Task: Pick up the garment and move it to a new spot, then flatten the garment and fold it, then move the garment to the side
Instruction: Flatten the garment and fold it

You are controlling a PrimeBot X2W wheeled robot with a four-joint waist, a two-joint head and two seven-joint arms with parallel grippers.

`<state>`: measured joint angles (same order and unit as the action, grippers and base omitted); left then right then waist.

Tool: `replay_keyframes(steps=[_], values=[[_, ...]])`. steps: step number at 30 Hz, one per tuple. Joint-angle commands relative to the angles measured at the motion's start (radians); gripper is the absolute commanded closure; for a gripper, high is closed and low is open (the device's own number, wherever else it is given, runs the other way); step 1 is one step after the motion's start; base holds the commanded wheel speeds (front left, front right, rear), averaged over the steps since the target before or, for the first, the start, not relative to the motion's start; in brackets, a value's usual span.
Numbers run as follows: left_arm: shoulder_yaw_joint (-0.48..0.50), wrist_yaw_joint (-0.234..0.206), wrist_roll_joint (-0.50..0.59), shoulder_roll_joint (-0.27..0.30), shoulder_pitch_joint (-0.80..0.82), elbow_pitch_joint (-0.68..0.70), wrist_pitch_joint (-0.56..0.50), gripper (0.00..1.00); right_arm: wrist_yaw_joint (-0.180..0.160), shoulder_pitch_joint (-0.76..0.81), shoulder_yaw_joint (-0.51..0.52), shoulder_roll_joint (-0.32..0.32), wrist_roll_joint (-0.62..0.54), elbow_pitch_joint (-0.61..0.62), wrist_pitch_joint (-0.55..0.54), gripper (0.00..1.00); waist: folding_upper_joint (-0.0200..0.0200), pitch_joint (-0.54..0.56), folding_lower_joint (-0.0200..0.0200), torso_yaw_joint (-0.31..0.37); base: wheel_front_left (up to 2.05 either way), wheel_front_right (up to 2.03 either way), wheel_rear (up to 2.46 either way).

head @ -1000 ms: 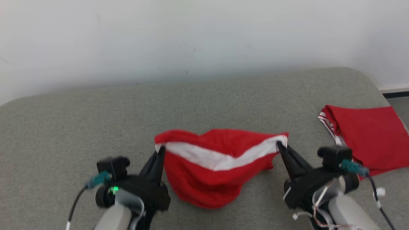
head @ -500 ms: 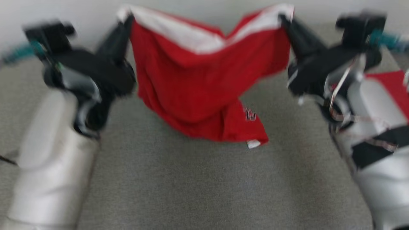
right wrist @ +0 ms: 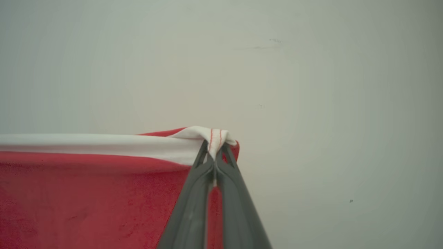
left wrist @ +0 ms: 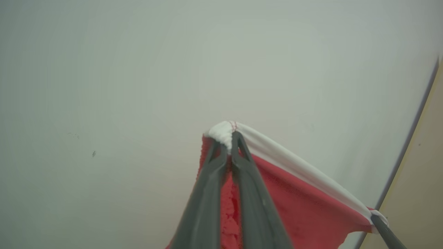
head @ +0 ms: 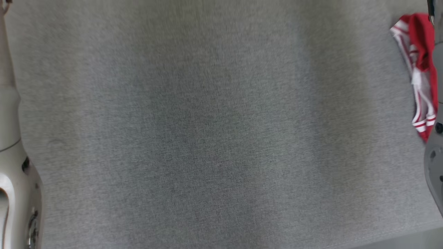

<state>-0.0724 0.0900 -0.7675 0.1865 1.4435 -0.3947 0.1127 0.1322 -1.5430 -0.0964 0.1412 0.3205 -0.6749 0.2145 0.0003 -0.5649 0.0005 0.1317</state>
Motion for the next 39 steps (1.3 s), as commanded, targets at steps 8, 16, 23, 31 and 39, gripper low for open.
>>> replay_keyframes(steps=[8, 16, 23, 31, 39], values=[[-0.008, 0.035, -0.031, 0.007, -0.133, -0.061, 0.111, 1.00, -0.003, 0.072, -0.049, -0.019, -0.049, -0.115, 0.042, 1.00, -0.0003, -0.076, -0.0005, -0.013, 0.00, 0.00, 0.00], [-0.119, 0.040, -0.114, 0.006, -0.492, -0.011, 0.146, 1.00, -0.003, 0.311, -0.264, 0.029, 0.047, -0.147, 0.032, 1.00, -0.0003, 0.098, -0.0005, -0.023, 0.00, 0.00, 0.00], [-0.133, 0.039, -0.139, 0.012, -0.834, 0.100, 0.153, 1.00, -0.003, 0.572, -0.382, 0.163, 0.173, -0.014, -0.042, 1.00, -0.0003, 0.277, -0.0005, -0.031, 0.00, 0.00, 0.00], [-0.196, 0.039, -0.092, 0.014, -1.151, 0.125, 0.154, 1.00, -0.003, 0.906, -0.377, 0.279, 0.277, 0.204, -0.314, 1.00, -0.0003, 0.423, -0.0005, -0.020, 0.00, 0.00, 0.00], [-0.263, 0.027, -0.070, 0.062, -1.347, 0.126, 0.111, 1.00, -0.003, 1.288, -0.234, 0.326, 0.290, 0.477, -0.666, 1.00, -0.0003, 0.509, -0.0005, -0.025, 0.00, 0.00, 0.00]])
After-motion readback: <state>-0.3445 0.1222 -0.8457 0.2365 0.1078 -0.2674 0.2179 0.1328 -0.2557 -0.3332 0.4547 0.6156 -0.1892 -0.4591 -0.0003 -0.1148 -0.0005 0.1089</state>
